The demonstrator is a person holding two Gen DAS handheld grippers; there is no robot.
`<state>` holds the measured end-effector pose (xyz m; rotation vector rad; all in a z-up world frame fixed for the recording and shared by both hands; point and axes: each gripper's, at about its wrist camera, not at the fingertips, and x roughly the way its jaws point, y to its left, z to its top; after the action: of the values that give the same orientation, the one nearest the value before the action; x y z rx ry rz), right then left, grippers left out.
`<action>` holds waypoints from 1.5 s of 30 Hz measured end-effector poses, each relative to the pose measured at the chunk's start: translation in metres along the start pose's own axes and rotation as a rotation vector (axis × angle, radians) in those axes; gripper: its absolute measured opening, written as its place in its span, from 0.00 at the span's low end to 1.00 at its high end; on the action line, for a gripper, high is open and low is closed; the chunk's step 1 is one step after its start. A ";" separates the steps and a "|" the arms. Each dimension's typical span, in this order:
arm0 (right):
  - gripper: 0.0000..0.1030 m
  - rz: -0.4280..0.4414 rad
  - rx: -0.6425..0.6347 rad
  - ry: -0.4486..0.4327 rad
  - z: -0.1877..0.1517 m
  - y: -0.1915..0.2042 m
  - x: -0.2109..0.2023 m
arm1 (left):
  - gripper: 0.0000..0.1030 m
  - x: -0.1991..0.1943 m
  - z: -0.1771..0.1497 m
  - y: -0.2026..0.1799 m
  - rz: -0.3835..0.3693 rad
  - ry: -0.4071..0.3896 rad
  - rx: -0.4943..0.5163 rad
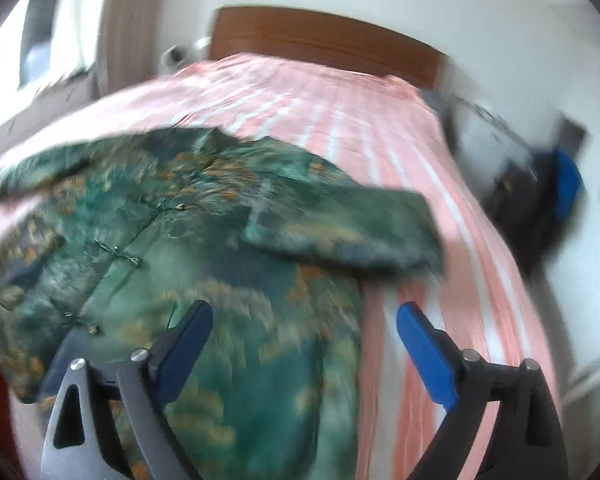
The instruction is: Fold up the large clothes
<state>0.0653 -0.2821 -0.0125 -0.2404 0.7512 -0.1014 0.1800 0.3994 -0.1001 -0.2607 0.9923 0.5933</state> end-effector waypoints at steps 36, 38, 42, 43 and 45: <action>0.58 -0.014 1.314 -0.032 -0.240 -0.328 0.022 | 0.81 -0.138 -0.131 -0.204 -0.424 -0.049 0.352; 0.71 0.048 1.362 -0.111 -0.240 -0.324 0.021 | 0.84 -0.137 -0.131 -0.203 -0.420 -0.049 0.347; 0.73 0.089 1.437 -0.123 -0.237 -0.327 0.035 | 0.84 -0.129 -0.136 -0.206 -0.422 -0.022 0.317; 0.68 0.082 1.456 -0.121 -0.234 -0.329 0.041 | 0.84 -0.128 -0.138 -0.207 -0.425 -0.015 0.312; 0.28 0.052 1.473 -0.105 -0.230 -0.344 0.047 | 0.84 -0.130 -0.142 -0.209 -0.426 -0.015 0.314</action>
<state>-0.0600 -0.6648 -0.1190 1.1642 0.4234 -0.5503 0.1476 0.1176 -0.0779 -0.1794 0.9641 0.0494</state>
